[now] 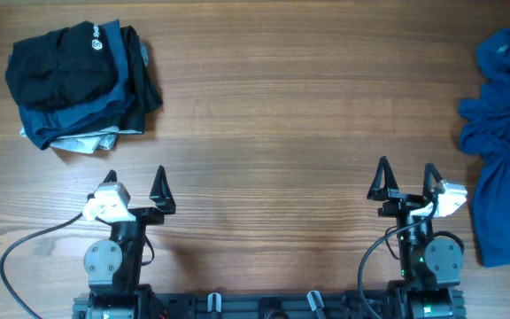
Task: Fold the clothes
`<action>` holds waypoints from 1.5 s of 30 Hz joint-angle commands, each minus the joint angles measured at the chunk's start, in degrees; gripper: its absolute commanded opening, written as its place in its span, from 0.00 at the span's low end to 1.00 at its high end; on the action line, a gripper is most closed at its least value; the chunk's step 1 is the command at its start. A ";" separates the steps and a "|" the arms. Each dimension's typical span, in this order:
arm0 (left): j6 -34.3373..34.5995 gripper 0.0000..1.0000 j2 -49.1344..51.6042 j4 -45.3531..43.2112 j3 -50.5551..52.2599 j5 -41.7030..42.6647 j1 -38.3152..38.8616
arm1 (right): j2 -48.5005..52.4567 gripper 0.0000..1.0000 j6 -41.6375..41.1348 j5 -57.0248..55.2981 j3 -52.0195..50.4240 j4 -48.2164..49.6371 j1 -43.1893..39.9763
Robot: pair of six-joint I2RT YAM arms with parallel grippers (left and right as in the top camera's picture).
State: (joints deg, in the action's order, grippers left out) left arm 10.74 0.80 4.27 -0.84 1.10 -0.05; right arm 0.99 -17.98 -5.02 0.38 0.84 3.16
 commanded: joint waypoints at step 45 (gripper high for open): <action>-1.14 1.00 -0.42 -0.02 0.50 -0.55 0.33 | 2.54 0.99 -7.58 -0.63 16.92 -3.69 -0.24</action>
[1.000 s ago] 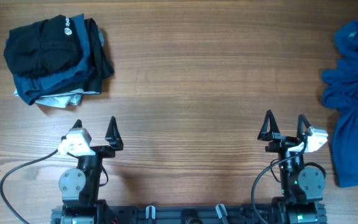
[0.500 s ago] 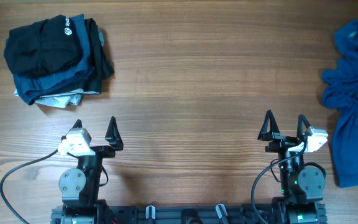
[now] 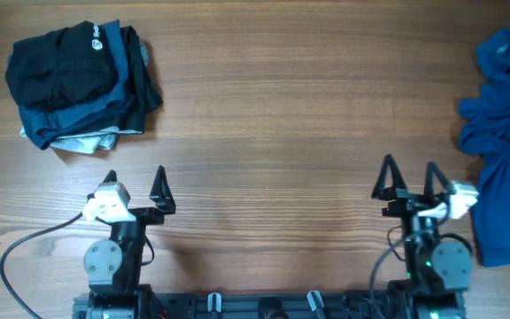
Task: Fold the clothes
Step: 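Reach the right gripper to the blue polo shirt and grasp it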
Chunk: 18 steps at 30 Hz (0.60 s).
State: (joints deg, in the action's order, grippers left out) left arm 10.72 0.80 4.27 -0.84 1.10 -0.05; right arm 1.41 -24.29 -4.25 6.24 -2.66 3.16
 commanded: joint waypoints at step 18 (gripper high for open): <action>-1.11 1.00 -0.42 -0.02 0.50 -0.55 0.33 | 83.97 1.00 9.73 -11.98 93.50 -52.70 -4.31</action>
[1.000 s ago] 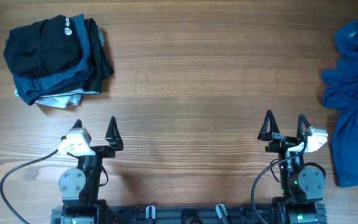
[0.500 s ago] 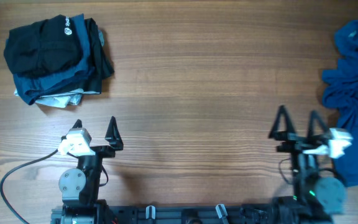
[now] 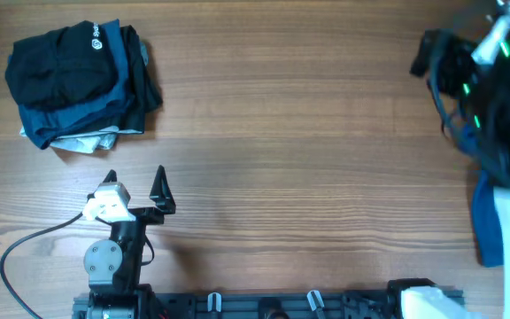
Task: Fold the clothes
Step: 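Reach the right gripper to the blue polo shirt and grasp it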
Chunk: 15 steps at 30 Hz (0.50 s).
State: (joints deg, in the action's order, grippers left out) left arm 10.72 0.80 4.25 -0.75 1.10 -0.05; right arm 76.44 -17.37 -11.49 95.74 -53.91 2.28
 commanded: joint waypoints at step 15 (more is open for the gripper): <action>-1.11 1.00 -0.42 0.00 0.42 -0.55 0.33 | 42.23 0.40 -3.87 -3.06 3.96 1.42 -21.94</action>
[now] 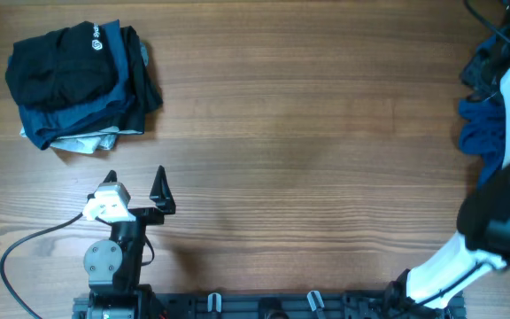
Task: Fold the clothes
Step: 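Reach the right gripper to the blue polo shirt and grasp it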
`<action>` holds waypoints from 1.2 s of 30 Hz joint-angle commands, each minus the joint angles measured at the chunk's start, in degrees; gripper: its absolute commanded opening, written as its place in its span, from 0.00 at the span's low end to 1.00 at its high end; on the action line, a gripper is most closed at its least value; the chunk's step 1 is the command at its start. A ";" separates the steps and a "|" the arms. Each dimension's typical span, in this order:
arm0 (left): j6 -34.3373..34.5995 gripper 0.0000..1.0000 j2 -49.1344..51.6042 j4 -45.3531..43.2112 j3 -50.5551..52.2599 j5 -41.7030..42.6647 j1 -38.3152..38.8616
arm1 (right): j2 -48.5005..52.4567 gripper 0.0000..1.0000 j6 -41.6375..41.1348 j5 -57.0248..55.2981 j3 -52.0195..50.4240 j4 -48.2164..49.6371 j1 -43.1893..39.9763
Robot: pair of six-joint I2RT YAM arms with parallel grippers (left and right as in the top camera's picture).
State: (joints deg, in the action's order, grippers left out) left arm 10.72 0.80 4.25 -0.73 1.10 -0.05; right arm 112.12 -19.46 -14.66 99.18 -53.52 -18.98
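Note:
A crumpled blue garment (476, 133) lies at the table's right edge, mostly covered by my right arm. That arm stretches up along the right edge from its base. The right gripper (480, 69) shows as a dark shape at the top of the blue pile, and its fingers cannot be made out. My left gripper (136, 184) rests near the front edge at the left, open, with nothing between its fingers. A stack of folded dark clothes (73, 80) sits at the far left.
Bare wooden table (290, 133) spans the middle between the folded stack and the blue pile. A black cable (16, 257) loops beside the left arm's base. The mounting rail (264, 306) runs along the front edge.
My right arm was a blurred mass high over the far right corner. Now it lies stretched along the right edge with its gripper at the top of the blue pile. The left arm is unmoved.
Both grippers first rested open near the front edge, the blue garment lying crumpled at the right. The right gripper then shifted slightly toward the garment, later rose over the far right corner, and now sits on the blue pile's upper part.

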 commanded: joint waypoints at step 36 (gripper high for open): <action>-1.11 1.00 -0.42 0.00 0.39 -0.55 0.33 | 19.76 0.57 -1.64 -2.69 -3.32 16.74 -1.77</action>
State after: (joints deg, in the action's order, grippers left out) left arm 10.72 0.80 4.25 -0.73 1.10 -0.05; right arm 129.82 -20.95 -15.75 96.71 -36.97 -20.36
